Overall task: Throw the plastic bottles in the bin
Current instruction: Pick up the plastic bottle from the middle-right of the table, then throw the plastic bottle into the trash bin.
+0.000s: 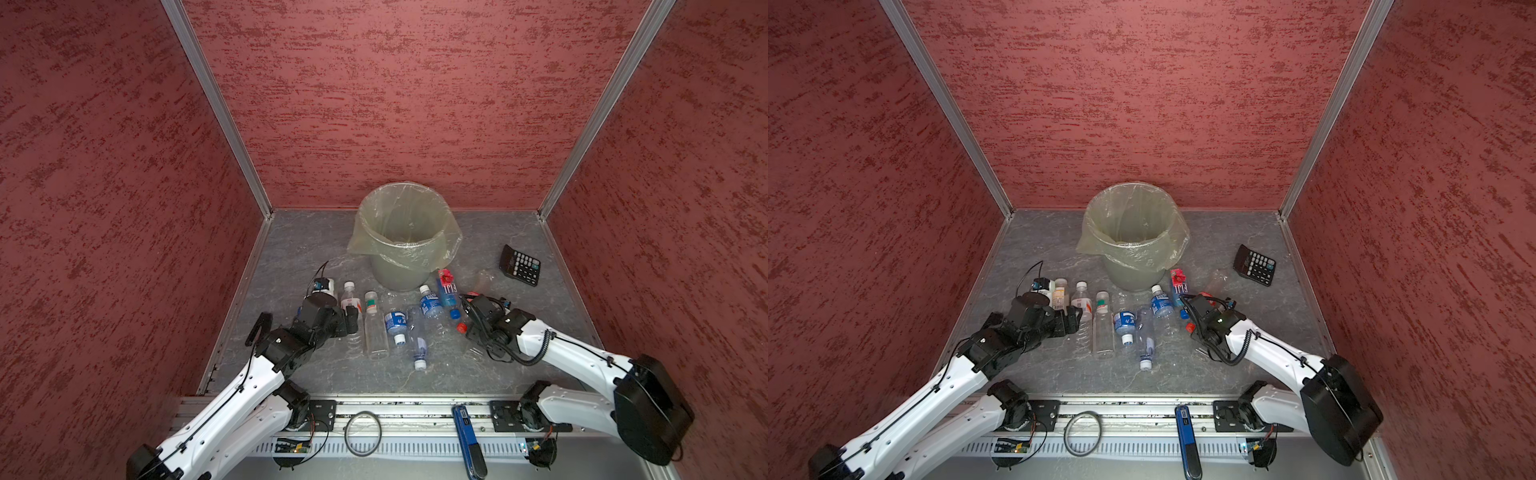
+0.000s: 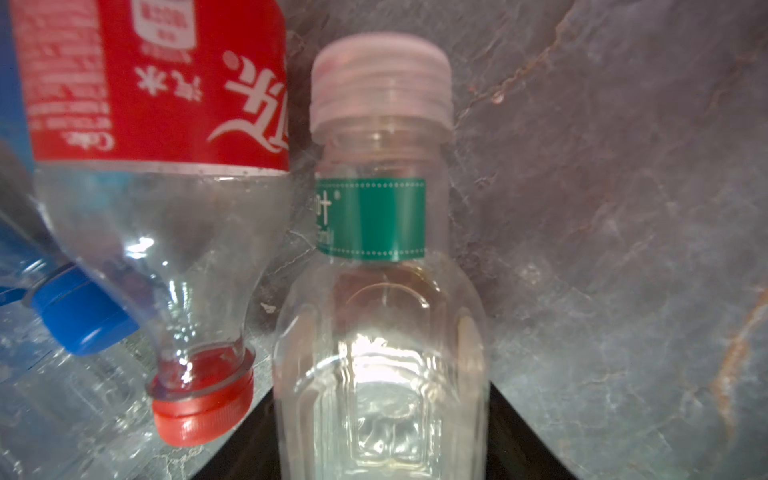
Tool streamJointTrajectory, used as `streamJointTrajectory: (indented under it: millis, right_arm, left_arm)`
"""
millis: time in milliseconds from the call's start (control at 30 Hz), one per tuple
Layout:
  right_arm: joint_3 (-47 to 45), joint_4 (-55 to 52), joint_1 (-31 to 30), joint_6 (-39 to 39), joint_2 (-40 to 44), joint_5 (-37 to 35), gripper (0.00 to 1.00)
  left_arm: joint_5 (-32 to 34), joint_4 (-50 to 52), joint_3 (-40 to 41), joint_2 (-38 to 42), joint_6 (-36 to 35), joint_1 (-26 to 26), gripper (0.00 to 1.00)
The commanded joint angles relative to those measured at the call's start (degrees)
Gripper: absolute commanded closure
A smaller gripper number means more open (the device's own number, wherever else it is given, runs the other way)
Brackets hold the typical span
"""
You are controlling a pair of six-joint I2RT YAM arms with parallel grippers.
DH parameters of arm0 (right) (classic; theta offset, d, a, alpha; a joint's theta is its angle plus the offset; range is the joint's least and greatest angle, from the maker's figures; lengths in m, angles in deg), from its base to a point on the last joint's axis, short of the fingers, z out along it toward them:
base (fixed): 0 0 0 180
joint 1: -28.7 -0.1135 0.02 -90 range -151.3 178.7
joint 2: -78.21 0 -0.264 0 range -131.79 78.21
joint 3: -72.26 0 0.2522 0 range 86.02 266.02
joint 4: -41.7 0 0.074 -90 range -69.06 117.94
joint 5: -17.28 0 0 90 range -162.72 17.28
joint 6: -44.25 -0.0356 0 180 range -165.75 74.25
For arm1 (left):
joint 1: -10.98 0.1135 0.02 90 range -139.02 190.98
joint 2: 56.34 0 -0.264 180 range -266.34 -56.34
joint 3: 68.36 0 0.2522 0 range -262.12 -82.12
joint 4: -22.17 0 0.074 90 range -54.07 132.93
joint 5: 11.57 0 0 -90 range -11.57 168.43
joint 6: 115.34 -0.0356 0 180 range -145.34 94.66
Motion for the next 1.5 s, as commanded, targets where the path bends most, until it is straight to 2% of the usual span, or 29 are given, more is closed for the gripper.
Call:
streamJointTrajectory:
  millis: [0,200,333,500,567,700,800,967,1067,1100,1133,1200,1267,1333,1467]
  right_arm:
    - [0.18,-0.62,0.53,1.5,-0.34,-0.76,0.43]
    - [1.08,-2.65,0.64,3.78,4.7,-4.3,0.65]
    - [3.14,-4.57,-1.04,4.38,15.78,-7.32,0.67]
    - [17.55,-15.58,-7.97,4.19,23.09,-16.08,0.65]
    - [24.24,-16.72,-11.13,5.76,22.16,-17.82,0.65]
    - [38.67,-17.12,-17.17,10.92,14.63,-22.55,0.65]
    - [47.45,-14.1,-18.08,17.39,7.74,-23.38,0.64]
    - [63.67,-10.95,-17.69,28.71,-6.33,-24.59,0.58]
    - [74.3,-8.92,-14.09,34.58,-16.58,-22.45,0.54]
    - [78.16,-8.4,-11.81,36.12,-20.63,-20.91,0.5]
    - [82.36,-8.74,-9.78,37.13,-24.44,-19.91,0.42]
    - [93.44,-12.32,-5.03,37.99,-34.19,-15.92,0.2]
    - [105.92,-19.61,-4.96,37.71,-40.94,-16.02,0.11]
    - [110.64,-22.06,-6.3,38.9,-42.28,-18.31,0.03]
    - [103.26,-17.99,-6.3,39.04,-34.92,-19.72,0.03]
  left_arm:
    - [1.58,0.71,0.32,2.26,1.6,0.44,0.05]
    - [2.39,2.82,0.81,5.06,3.58,0.7,0.05]
    - [3.12,3.73,0.28,6.2,4.0,0.24,0.05]
    - [5.98,5.69,-1.13,8.45,4.35,0.25,0.05]
    - [6.96,6.76,-1.67,8.53,4.6,0.14,0.05]
    - [7.91,7.55,-2.42,7.78,5.08,0.13,0.05]
    - [8.51,8.08,-2.87,7.5,5.5,0.23,0.05]
    - [9.59,9.34,-3.24,7.2,6.19,0.23,0.05]
    - [9.53,9.29,-3.09,6.91,6.47,0.27,0.05]
    - [9.56,9.23,-2.95,7.04,6.63,0.31,0.05]
    - [9.43,9.03,-2.79,7.17,6.74,0.31,0.05]
    - [8.94,8.67,-2.51,7.33,6.82,0.52,0.05]
    - [8.92,9.49,-3.09,7.45,6.72,0.69,0.05]
    - [9.8,10.66,-3.36,8.05,7.23,0.32,0.05]
    - [10.38,10.15,-1.82,9.27,8.18,0.2,0.05]
